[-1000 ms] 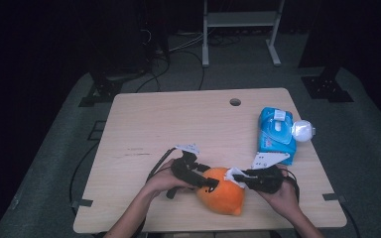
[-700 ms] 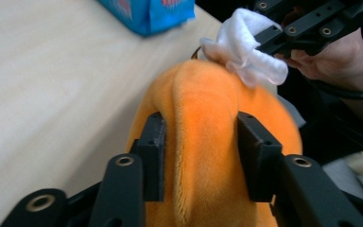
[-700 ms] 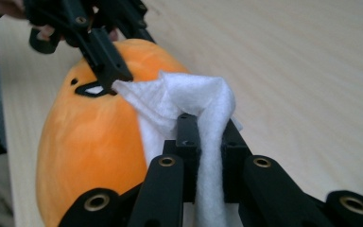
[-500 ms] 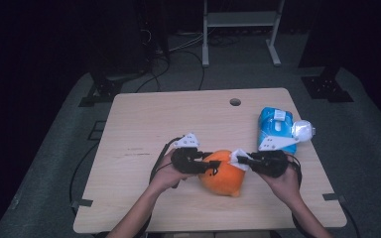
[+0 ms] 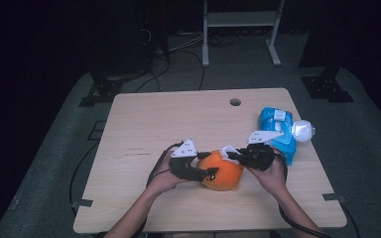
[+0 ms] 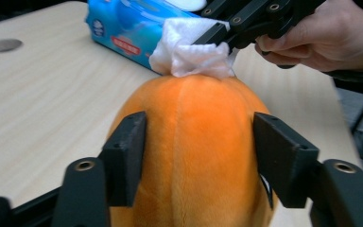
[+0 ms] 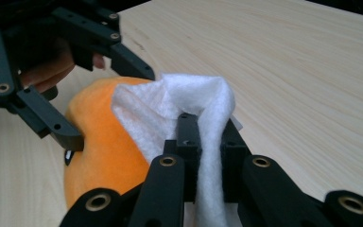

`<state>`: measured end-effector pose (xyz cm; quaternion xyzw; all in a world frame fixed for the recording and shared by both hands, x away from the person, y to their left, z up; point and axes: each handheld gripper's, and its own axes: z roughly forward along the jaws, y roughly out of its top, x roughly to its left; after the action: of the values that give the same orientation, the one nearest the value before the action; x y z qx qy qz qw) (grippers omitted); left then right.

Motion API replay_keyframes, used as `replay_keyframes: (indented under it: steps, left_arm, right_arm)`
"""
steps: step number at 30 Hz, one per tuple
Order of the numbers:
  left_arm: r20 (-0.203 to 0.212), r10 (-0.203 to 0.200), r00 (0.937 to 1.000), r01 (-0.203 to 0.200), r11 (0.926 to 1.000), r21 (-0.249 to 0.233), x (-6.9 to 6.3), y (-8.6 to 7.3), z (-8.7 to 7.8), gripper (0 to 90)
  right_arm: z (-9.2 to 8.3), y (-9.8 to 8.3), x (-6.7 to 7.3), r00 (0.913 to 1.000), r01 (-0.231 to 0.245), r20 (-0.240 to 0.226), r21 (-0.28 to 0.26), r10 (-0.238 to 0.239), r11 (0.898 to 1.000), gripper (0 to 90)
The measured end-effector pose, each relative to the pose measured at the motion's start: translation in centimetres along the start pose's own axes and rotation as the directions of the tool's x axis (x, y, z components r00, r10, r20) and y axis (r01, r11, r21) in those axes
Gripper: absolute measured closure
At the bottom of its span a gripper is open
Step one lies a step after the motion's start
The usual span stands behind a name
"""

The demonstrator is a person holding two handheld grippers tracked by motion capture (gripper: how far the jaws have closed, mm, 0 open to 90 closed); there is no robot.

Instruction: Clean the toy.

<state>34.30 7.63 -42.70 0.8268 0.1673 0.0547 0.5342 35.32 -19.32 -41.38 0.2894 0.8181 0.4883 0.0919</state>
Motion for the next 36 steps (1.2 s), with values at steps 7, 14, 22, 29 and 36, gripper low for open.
replay_keyframes:
  steps: [7, 14, 22, 29, 36]
  left_arm:
    - [0.061, 0.022, 0.9979, -0.022, 0.9997, 0.004, -0.5, -0.4, -1.2, 29.3]
    - [0.075, 0.059, 0.9955, -0.057, 0.9980, -0.028, -0.6, -1.4, -0.8, 26.1]
    - [0.100, 0.061, 0.9931, -0.055, 0.9966, -0.061, -0.2, -1.8, -0.9, 26.2]
    - [0.069, 0.082, 0.9942, -0.080, 0.9961, -0.037, -0.9, -1.7, -0.5, 17.9]
    - [0.052, 0.057, 0.9970, -0.055, 0.9975, -0.045, -0.8, -1.8, -0.7, 15.6]
  right_arm:
    - [-0.6, -0.2, 2.7, 0.9963, 0.084, -0.018, 0.011, -0.084, 0.996, 82.2]
    - [-0.8, -0.7, 3.3, 0.9943, 0.106, -0.010, 0.006, -0.106, 0.994, 82.2]
    - [-1.0, -0.9, 3.7, 0.9932, 0.117, 0.003, 0.001, -0.117, 0.993, 82.2]
    - [-0.9, -0.9, 4.0, 0.9906, 0.136, 0.014, 0.005, -0.136, 0.991, 82.2]
    - [-0.9, -1.0, 4.0, 0.9905, 0.137, 0.011, 0.001, -0.137, 0.991, 82.2]
